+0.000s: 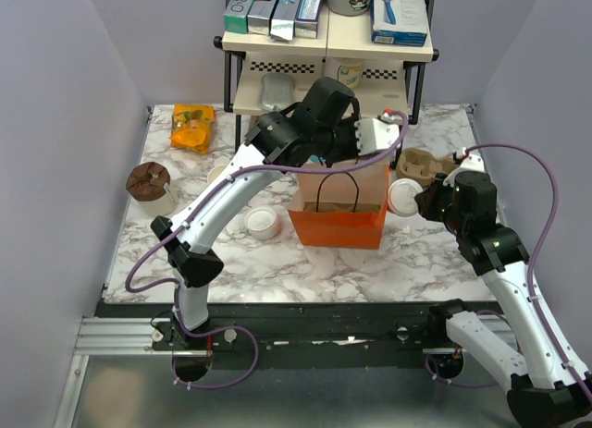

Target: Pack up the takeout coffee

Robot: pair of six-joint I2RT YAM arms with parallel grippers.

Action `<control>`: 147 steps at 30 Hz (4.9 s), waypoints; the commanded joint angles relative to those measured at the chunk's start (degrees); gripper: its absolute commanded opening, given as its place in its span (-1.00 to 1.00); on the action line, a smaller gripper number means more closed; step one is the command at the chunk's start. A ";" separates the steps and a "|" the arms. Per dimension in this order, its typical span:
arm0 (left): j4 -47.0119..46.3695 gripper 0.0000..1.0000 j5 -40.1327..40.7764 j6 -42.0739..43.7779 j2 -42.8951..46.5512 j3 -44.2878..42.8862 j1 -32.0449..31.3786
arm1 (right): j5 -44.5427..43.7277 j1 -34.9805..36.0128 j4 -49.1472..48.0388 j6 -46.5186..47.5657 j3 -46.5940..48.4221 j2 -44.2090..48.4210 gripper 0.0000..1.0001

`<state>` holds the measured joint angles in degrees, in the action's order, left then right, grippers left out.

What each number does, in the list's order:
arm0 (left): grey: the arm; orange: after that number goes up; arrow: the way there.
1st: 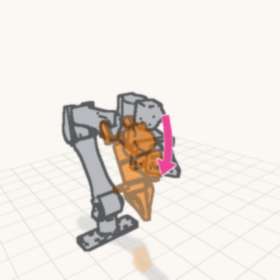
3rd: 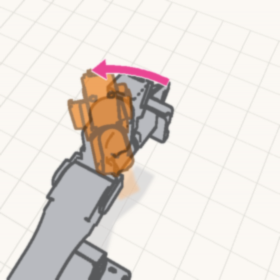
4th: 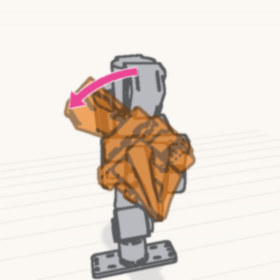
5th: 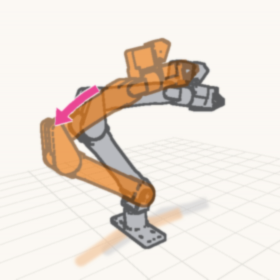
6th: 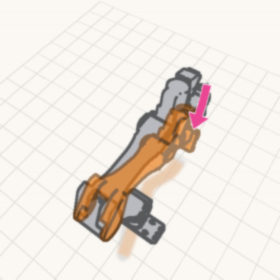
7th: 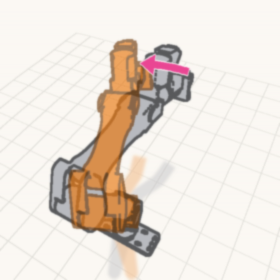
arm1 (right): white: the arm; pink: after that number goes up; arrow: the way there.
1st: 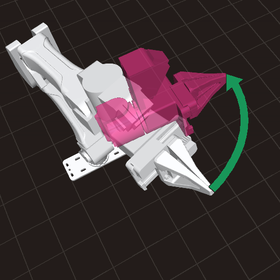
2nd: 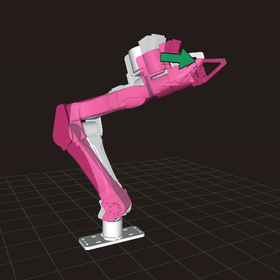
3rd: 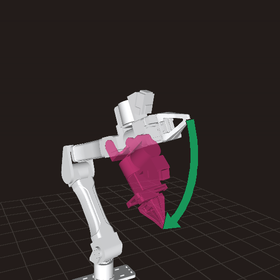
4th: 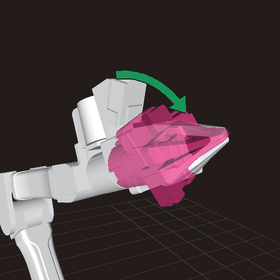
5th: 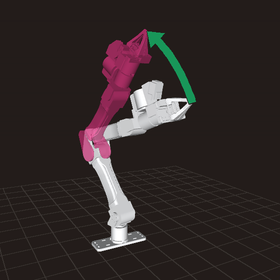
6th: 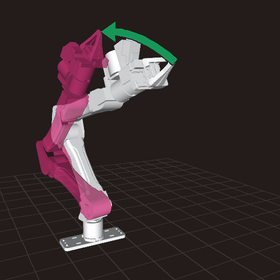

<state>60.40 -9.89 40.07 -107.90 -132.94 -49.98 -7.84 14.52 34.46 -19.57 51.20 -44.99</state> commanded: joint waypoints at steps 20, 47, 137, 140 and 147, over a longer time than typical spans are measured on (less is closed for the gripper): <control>3.75 -1.00 18.50 -61.25 9.72 3.14 0.76 | -23.86 -0.20 10.71 -5.03 7.50 4.65 -0.99; -1.16 -1.00 10.68 -101.42 24.31 25.54 3.40 | -10.38 -0.20 9.23 -1.70 11.03 10.01 -0.99; -20.50 0.98 -15.95 -24.17 24.41 36.62 18.16 | 45.37 -0.11 3.86 1.47 31.77 -2.21 -0.99; -17.00 0.97 -13.67 -21.80 20.54 33.20 18.25 | 42.30 -0.11 4.30 1.29 31.24 -1.68 -0.99; -6.00 0.79 -19.29 -13.80 11.93 27.04 17.81 | 38.95 -0.11 3.51 0.59 30.10 0.08 -0.99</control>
<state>46.81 -24.29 19.07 -92.79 -103.09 -31.99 34.33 14.52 37.34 -18.41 82.11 -45.43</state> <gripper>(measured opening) 0.924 0.229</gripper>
